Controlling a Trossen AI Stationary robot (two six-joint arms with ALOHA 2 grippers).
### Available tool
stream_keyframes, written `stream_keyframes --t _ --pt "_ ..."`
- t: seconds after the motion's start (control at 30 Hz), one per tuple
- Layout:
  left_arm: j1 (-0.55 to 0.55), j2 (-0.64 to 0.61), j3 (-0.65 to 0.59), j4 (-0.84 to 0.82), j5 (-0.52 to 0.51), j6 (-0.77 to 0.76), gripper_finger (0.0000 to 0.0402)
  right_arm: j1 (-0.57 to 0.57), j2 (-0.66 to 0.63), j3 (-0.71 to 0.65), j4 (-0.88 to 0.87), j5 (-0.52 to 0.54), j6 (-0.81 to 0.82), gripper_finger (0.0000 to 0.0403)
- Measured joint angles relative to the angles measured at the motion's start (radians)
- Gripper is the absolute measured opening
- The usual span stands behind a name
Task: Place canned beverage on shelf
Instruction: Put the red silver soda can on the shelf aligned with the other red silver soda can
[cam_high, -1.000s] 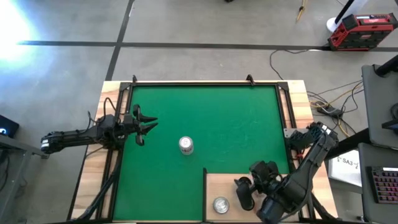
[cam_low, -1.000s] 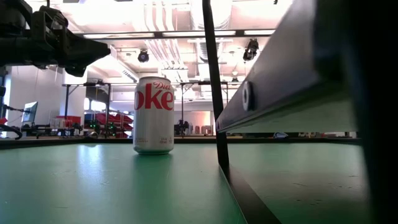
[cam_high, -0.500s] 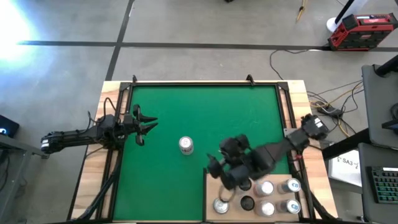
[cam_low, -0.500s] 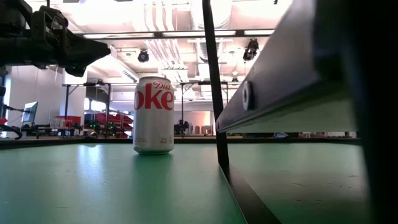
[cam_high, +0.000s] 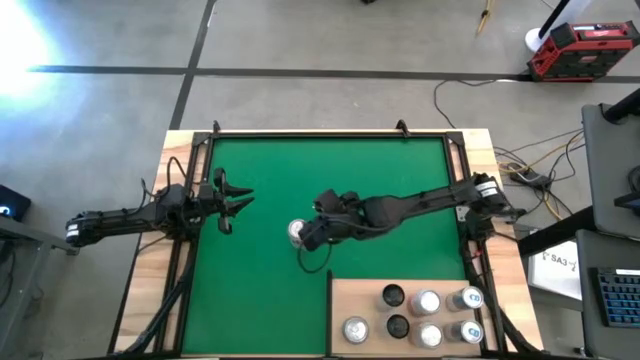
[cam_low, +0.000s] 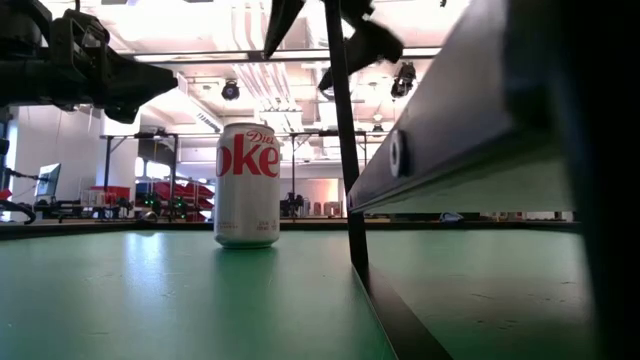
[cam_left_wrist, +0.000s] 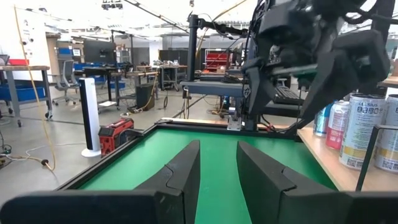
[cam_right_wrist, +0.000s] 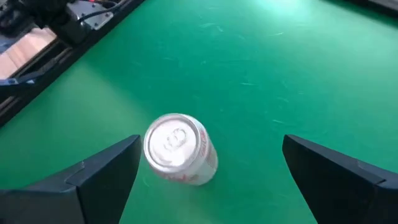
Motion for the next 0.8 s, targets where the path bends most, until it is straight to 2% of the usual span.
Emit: stream_keyframes --t 0.17,0.47,0.8 --pt "0.000 0.000 0.000 0.000 0.000 0.000 0.0088 -0.022 0.050 0.001 0.049 -0.039 0.000 0.0384" --pt "0.000 0.003 0.000 -0.001 0.000 0.000 0.0088 -0.021 0.144 0.002 0.154 -0.037 -0.015 0.0384" --pt "0.000 0.007 0.000 -0.002 0.000 0.000 0.0088 -0.021 0.176 0.002 0.234 -0.034 -0.076 0.0384"
